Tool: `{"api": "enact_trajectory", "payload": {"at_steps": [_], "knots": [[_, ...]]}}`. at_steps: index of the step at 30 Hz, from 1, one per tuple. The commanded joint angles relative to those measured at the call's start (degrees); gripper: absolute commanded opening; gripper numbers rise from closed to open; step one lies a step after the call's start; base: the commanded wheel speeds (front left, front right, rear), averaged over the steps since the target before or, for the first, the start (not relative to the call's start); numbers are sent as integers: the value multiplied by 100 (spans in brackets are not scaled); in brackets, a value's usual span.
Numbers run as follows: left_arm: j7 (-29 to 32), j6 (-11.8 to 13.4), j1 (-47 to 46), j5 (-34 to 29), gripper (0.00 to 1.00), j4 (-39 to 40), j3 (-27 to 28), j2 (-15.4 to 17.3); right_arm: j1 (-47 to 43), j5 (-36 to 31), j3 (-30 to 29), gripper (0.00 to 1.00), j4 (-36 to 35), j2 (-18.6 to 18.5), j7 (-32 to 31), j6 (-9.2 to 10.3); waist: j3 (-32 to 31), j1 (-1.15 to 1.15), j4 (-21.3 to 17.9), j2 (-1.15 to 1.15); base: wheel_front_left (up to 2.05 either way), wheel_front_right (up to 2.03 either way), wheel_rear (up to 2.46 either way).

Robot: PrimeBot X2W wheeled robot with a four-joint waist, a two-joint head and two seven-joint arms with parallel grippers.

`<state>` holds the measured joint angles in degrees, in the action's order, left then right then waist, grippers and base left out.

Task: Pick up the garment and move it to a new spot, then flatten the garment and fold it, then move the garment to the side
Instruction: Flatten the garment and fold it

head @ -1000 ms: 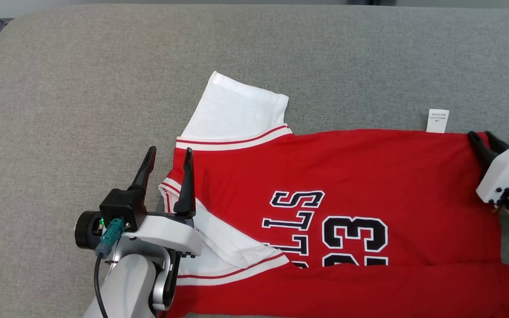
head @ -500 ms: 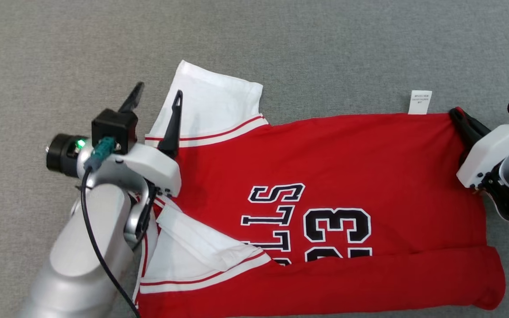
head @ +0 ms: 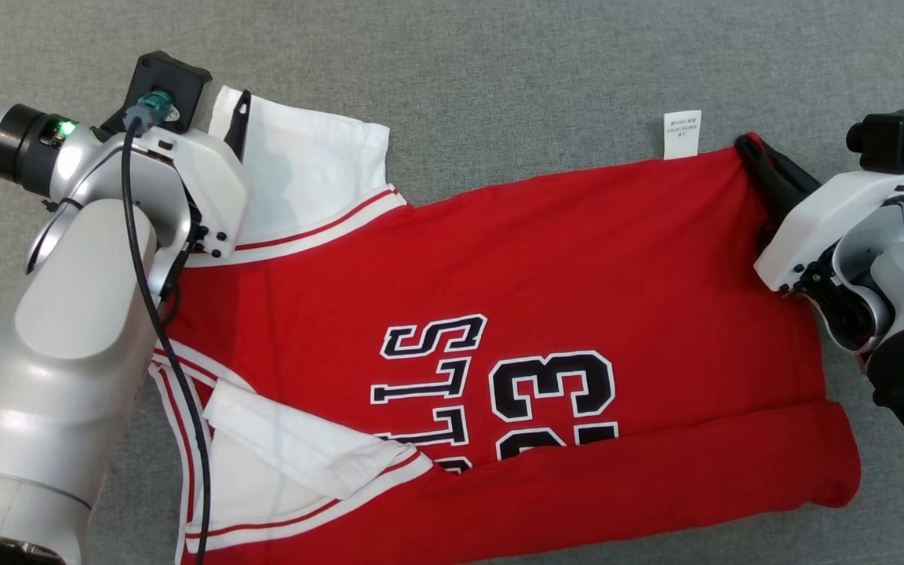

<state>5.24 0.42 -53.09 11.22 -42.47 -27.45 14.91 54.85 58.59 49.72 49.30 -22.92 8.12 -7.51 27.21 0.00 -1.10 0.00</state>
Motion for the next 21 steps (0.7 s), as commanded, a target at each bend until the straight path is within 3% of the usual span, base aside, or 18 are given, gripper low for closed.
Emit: {"api": "enact_trajectory", "payload": {"at_steps": [1, 15, 16, 18, 21], "knots": [[92, -49, -209, -28, 100, -208, -19, 53, 23, 75, 111, 0, 57, 42, 7, 4, 66, 0, -67, 0, 0, 0, 0], [172, -303, -663, -149, 100, -1100, -361, -23, 148, 416, 554, 0, 152, 47, 125, 5, 166, 0, -108, 0, 0, 0, 0], [157, -335, -677, -147, 72, -1140, -386, -37, 150, 431, 583, 0, 159, 40, 134, 5, 163, 0, -102, 0, 0, 0, 0], [147, -389, -689, -149, 0, -1226, -438, -55, 164, 478, 644, 0, 168, 29, 154, 5, 156, 0, -92, 0, 0, 0, 0], [99, -424, -719, -119, 0, -1334, -473, -82, 177, 550, 720, 0, 187, 2, 166, 5, 138, 0, -70, 0, 0, 0, 0]]}}
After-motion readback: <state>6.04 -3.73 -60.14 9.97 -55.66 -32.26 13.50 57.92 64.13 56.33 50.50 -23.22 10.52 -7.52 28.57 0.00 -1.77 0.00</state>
